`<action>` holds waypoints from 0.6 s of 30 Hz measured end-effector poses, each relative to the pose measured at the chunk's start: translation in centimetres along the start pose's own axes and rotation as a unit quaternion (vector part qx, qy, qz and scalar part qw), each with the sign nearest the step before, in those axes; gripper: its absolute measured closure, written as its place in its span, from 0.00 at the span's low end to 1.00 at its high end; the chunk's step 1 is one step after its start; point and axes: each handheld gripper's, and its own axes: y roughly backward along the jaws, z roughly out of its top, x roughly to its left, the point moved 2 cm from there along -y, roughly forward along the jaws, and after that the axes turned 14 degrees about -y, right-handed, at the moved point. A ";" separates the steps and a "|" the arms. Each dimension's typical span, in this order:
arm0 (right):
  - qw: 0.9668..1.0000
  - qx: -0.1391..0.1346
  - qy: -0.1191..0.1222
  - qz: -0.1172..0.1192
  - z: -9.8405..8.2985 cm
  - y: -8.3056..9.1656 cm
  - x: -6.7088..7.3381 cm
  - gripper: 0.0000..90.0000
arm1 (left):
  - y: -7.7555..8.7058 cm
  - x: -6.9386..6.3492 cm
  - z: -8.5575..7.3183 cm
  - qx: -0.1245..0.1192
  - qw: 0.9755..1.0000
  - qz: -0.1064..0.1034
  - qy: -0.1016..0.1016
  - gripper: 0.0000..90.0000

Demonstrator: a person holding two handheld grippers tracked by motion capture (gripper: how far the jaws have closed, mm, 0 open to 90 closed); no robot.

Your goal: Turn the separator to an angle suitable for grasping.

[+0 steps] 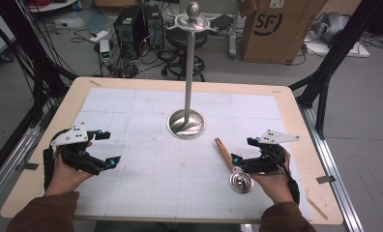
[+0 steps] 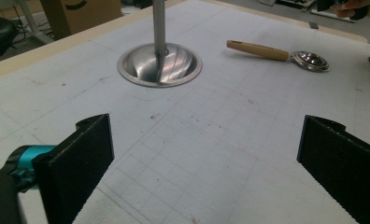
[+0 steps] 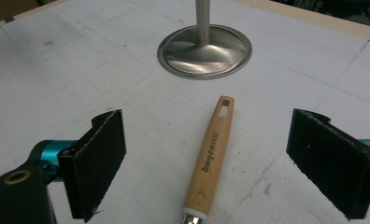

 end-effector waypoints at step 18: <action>0.998 0.047 0.012 -0.038 -0.5 -1.0 0.4 0.17 | -0.7 -0.1 -0.3 0.005 1.000 -0.008 -0.001 0.05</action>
